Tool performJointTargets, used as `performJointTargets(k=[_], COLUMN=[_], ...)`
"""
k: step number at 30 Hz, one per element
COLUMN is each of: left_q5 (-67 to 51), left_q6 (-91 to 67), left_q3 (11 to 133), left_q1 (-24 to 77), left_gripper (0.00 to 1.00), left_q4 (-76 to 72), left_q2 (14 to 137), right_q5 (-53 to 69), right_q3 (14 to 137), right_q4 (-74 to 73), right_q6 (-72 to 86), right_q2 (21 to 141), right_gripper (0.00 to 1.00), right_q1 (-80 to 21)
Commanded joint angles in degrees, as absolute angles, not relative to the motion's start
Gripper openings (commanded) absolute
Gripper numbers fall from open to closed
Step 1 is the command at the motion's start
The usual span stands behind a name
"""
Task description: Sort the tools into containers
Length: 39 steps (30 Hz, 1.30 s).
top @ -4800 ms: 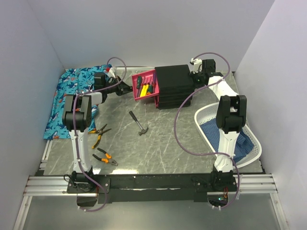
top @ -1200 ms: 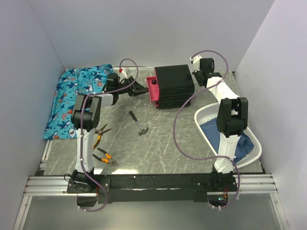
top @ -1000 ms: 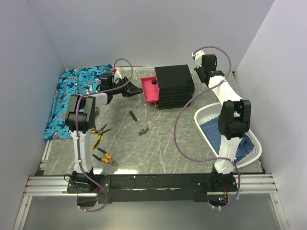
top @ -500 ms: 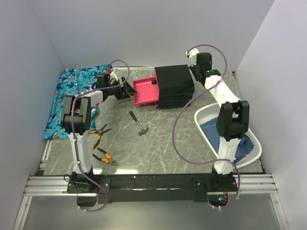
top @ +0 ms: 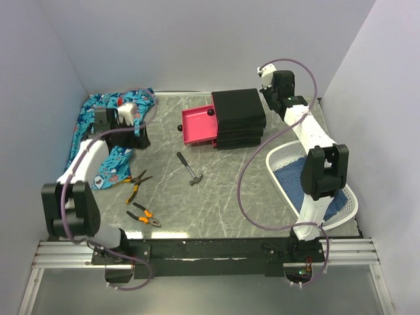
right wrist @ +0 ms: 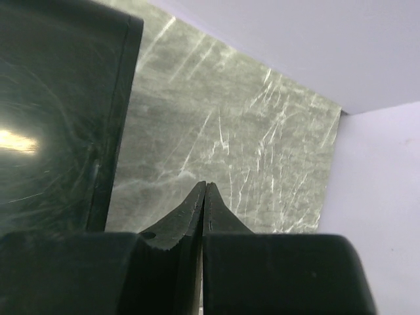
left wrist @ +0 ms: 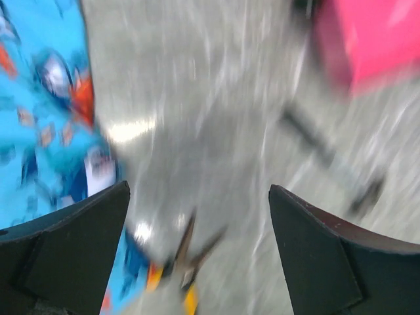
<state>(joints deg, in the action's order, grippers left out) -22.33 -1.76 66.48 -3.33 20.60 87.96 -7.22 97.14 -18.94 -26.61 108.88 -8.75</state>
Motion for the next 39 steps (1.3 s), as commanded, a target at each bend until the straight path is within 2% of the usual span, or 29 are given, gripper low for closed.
performJointTargets(k=[1, 3, 4, 7, 8, 13, 15, 20, 28, 35, 39], left_q5=[-19.77, -18.72, -19.42, -29.41, -30.84, -31.82, -31.64, -31.29, -31.02, -30.15, -28.66], left_q6=[24.20, 27.15, 30.29, 36.27, 37.69, 52.60, 57.46, 70.30, 79.53, 84.46, 86.30], left_q3=[59.87, 56.96, 57.04, 56.17, 55.64, 54.76, 58.08, 69.94, 76.98, 78.13, 77.17], left_q1=[-2.29, -2.29, -2.20, -1.32, 2.34, 14.84, 19.50, 26.44, 30.32, 32.25, 32.34], left_gripper=[0.92, 0.91, 0.91, 0.91, 0.91, 0.92, 0.90, 0.78, 0.71, 0.63, 0.62], left_q4=[35.58, 38.21, 39.19, 38.33, 37.10, 27.53, 27.41, 33.57, 39.45, 44.38, 44.38], left_q2=[80.52, 77.00, 76.21, 73.04, 72.43, 76.36, 82.51, 96.30, 104.50, 109.60, 110.65], right_q5=[-3.35, -2.03, -1.33, -0.18, 1.13, 1.32, 1.41, 1.50, 1.49, 2.20, 2.46], right_q3=[97.56, 97.12, 96.77, 95.36, 95.27, 94.84, 93.96, 91.15, 85.52, 84.72, 85.08], right_q4=[-19.51, -20.65, -20.74, -21.01, -21.27, -21.62, -21.62, -21.10, -20.13, -20.22, -20.48], right_q6=[-24.44, -24.08, -24.08, -23.47, -23.29, -22.76, -22.94, -23.55, -24.26, -23.56, -23.20], right_q2=[104.59, 103.89, 103.54, 102.66, 102.66, 102.31, 101.34, 98.97, 93.87, 92.46, 92.55], right_gripper=[0.14, 0.30, 0.44, 0.55, 0.57, 0.59, 0.59, 0.60, 0.60, 0.60, 0.60], right_q1=[-8.79, -8.96, -9.23, -9.58, -9.67, -9.67, -9.67, -9.67, -8.35, -6.60, -6.06])
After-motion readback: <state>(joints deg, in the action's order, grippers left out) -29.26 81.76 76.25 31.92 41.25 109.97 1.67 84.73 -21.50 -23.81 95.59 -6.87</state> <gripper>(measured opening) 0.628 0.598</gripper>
